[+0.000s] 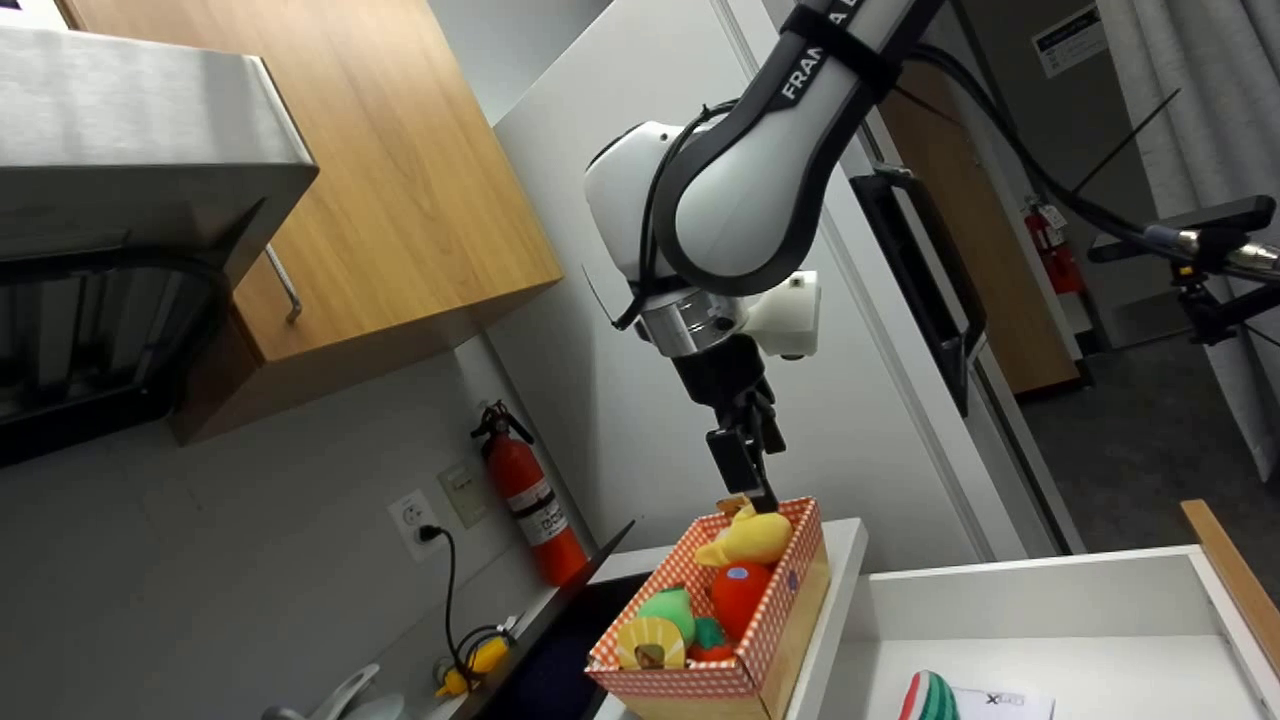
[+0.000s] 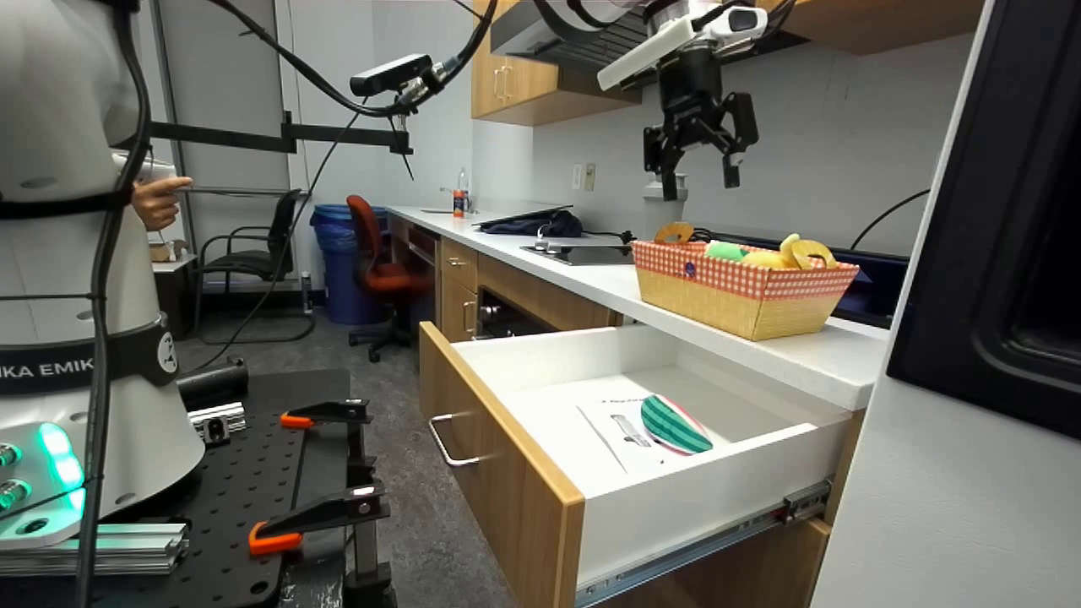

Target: Put the watermelon, banana and big orange plush in the top drawer below the countertop

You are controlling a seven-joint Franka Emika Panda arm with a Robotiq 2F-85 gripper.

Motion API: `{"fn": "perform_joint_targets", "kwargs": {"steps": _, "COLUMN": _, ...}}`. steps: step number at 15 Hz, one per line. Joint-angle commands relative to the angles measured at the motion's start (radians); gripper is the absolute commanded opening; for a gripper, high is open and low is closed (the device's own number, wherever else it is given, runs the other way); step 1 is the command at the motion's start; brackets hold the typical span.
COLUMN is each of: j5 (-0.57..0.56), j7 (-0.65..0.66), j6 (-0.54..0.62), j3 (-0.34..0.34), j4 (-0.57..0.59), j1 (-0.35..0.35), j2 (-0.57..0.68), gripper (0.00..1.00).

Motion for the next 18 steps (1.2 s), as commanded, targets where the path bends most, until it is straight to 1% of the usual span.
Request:
{"fn": "perform_joint_targets", "kwargs": {"steps": 1, "j5": 0.001, "j7": 0.013, "j6": -0.012, "j3": -0.012, "j4": 0.11, "j1": -0.01, "j2": 0.095, "gripper": 1.0}}
{"fn": "perform_joint_targets", "kwargs": {"steps": 9, "j5": 0.042, "j7": 0.049, "j6": -0.024, "j3": -0.036, "j4": 0.236, "j1": -0.02, "j2": 0.23, "gripper": 1.0}}
{"fn": "perform_joint_targets", "kwargs": {"steps": 14, "j5": 0.079, "j7": 0.084, "j6": -0.027, "j3": -0.047, "j4": 0.294, "j1": -0.028, "j2": 0.286, "gripper": 0.99}}
{"fn": "perform_joint_targets", "kwargs": {"steps": 15, "j5": 0.086, "j7": 0.091, "j6": -0.028, "j3": -0.05, "j4": 0.299, "j1": -0.03, "j2": 0.294, "gripper": 0.98}}
{"fn": "perform_joint_targets", "kwargs": {"steps": 18, "j5": 0.111, "j7": 0.106, "j6": -0.026, "j3": -0.057, "j4": 0.309, "j1": -0.039, "j2": 0.313, "gripper": 0.84}}
